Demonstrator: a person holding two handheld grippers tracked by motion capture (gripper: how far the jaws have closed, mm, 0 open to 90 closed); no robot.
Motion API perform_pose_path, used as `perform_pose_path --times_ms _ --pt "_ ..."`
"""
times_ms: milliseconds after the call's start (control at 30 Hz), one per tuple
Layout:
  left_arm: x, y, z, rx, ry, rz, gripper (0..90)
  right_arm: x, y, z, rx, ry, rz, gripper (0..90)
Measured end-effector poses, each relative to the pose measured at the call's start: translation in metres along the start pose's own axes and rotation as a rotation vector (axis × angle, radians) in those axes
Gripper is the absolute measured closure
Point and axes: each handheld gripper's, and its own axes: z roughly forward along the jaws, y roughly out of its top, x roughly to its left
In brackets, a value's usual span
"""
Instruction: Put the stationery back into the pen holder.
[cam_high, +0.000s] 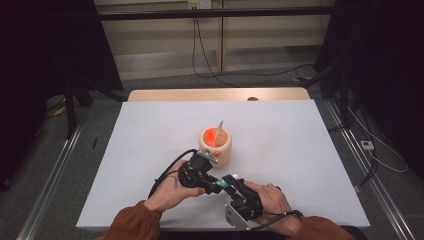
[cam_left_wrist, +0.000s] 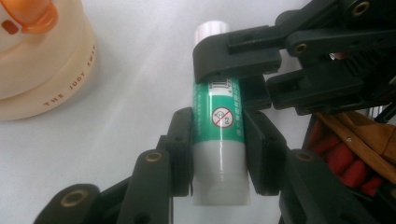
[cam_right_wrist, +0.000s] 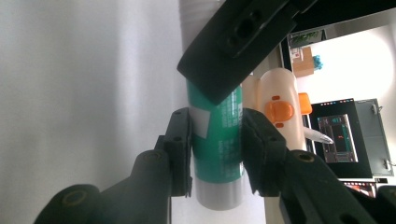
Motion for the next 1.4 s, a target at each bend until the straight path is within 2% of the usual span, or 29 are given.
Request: perform_pose_path --times_ms 167,200,233,267,300,367,400,433,467,533,633,767,867,900,933,967,1067,1200,1300,1400 --pt "0.001 -0.001 -0.001 -0.038 -0.01 0.003 65.3 0.001 -0.001 -0.001 0.01 -0.011 0.02 66.8" --pt "0.0 -0.001 -0.001 -0.048 -0.013 0.0 65.2 -0.001 -0.002 -0.001 -0.005 0.004 0.012 66.8" --pt "0.001 -0.001 -0.002 -0.046 -0.006 0.005 65.1 0.0 -0.002 -0.002 0.0 0.001 0.037 66.9" --pt "0.001 -0.002 -0.001 -0.051 -0.012 0.003 64.7 -0.001 -0.002 -0.002 -0.002 0.012 0.04 66.9" --pt "0.001 -0.002 -0.002 -0.058 0.001 0.0 63.0 -0.001 -0.002 -0.002 0.001 0.015 0.051 66.9" --pt "0.002 -0.003 -0.004 -0.071 0.022 -0.002 55.5 -0.002 -0.003 -0.001 -0.005 0.022 0.035 66.9" --pt "0.002 -0.004 -0.005 -0.074 0.028 0.001 53.3 -0.001 -0.003 -0.002 -0.001 0.017 0.045 67.0" --pt "0.003 -0.005 -0.006 -0.082 0.023 0.003 50.9 -0.001 -0.004 -0.001 -0.006 0.034 0.061 66.9" --pt "0.004 -0.007 -0.007 -0.086 0.029 -0.005 47.9 -0.001 -0.004 -0.001 -0.005 0.032 0.075 66.9" --pt "0.005 -0.01 -0.009 -0.1 0.036 -0.016 38.0 -0.002 -0.007 -0.001 -0.001 0.041 0.109 67.0" --pt "0.006 -0.015 -0.013 -0.125 0.057 -0.011 31.9 -0.007 -0.014 -0.001 0.01 0.052 0.149 66.9" --pt "0.008 -0.021 -0.016 -0.173 0.076 0.007 20.6 -0.014 -0.024 0.0 0.022 0.065 0.252 66.9" --pt "0.009 -0.025 -0.018 -0.205 0.102 0.02 16.5 -0.019 -0.03 -0.001 0.018 0.073 0.316 66.9" --pt "0.009 -0.027 -0.018 -0.214 0.103 0.021 15.1 -0.02 -0.031 -0.001 0.023 0.074 0.357 66.9" --pt "0.01 -0.028 -0.019 -0.219 0.106 0.02 14.6 -0.022 -0.033 -0.001 0.022 0.079 0.363 66.9" --pt "0.01 -0.029 -0.019 -0.226 0.107 0.015 13.8 -0.022 -0.034 0.0 0.018 0.076 0.403 66.9" --pt "0.011 -0.032 -0.019 -0.231 0.147 0.011 8.2 -0.025 -0.04 0.0 0.018 0.097 0.449 66.9" --pt "0.015 -0.038 -0.021 -0.286 0.193 -0.035 4.9 -0.029 -0.046 0.0 0.015 0.11 0.527 66.9" --pt "0.018 -0.043 -0.02 -0.297 0.227 -0.025 5.3 -0.033 -0.05 -0.001 0.017 0.117 0.605 66.8" --pt "0.02 -0.048 -0.021 -0.308 0.248 -0.037 5.6 -0.036 -0.055 -0.001 0.004 0.123 0.681 66.9"
